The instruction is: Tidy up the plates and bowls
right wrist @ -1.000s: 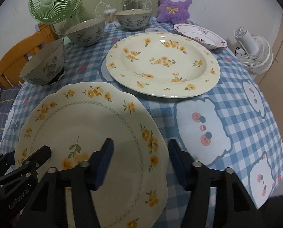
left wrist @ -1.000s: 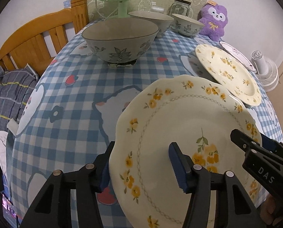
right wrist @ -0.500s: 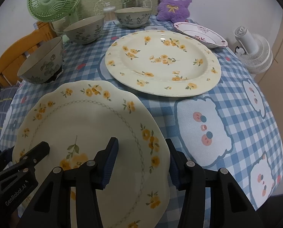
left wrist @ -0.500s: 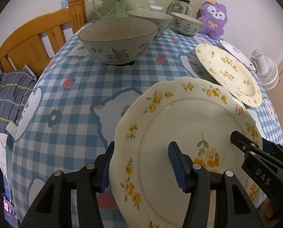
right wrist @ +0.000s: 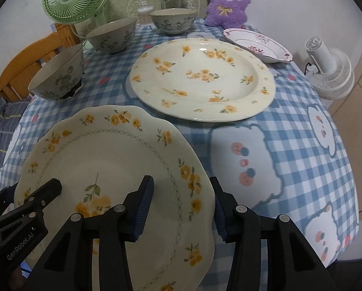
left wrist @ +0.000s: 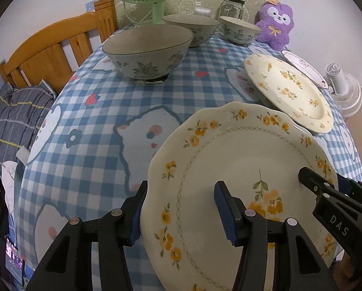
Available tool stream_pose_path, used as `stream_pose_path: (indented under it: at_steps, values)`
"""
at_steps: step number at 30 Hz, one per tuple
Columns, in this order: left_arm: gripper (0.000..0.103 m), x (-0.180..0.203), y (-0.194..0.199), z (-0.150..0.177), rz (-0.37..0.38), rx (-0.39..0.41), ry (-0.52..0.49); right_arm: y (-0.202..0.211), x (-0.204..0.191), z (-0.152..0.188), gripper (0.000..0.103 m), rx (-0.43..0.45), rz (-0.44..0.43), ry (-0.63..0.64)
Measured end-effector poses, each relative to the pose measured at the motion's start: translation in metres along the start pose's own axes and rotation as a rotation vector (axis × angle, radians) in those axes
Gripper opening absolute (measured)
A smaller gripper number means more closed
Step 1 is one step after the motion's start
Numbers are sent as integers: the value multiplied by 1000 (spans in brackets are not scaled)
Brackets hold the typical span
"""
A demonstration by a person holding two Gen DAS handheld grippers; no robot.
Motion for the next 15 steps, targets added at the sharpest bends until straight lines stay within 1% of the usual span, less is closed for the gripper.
stream_pose_path:
  at_steps: [5,15]
  values:
    - [54,19,6,5,8,7,0,9,20,2,49,6,6,6]
    - [54,66,10,12,23,10,-21,21,67,14,49,8,23,-30]
Point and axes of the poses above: each gripper's, at about its wrist camera, not at the fingertips, and y roughly against the way its jaws point, x to its right, z to its underside, the point moved 4 cm from there along -y, roughly the way its jaws point, and after that the axes turned 8 degrees about -x, right-handed, at the moved point
